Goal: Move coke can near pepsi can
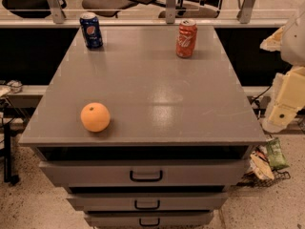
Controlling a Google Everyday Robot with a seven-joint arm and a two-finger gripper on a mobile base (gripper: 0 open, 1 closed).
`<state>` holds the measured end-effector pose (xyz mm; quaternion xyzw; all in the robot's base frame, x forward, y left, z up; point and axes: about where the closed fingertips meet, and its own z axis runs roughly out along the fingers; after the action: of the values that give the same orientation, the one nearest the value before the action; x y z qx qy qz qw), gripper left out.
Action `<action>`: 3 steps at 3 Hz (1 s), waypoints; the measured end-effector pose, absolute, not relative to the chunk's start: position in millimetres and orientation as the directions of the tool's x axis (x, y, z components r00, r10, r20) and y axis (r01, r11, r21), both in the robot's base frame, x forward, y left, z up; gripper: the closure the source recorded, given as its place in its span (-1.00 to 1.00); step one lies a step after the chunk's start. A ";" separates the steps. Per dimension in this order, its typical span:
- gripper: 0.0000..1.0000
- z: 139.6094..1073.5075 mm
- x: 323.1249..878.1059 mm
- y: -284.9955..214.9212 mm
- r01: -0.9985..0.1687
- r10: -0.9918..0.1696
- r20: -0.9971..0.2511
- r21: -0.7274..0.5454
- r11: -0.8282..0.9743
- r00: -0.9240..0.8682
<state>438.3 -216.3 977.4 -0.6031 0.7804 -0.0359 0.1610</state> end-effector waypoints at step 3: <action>-1.00 968.2 473.0 -216.5 -0.906 -0.927 -0.321 -0.305 0.295 -0.194</action>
Offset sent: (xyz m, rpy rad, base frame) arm 0.0157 -0.0025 -0.0073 0.0602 -0.0477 0.0009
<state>473.0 -216.5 968.2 -0.5932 0.7723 -0.0238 0.2260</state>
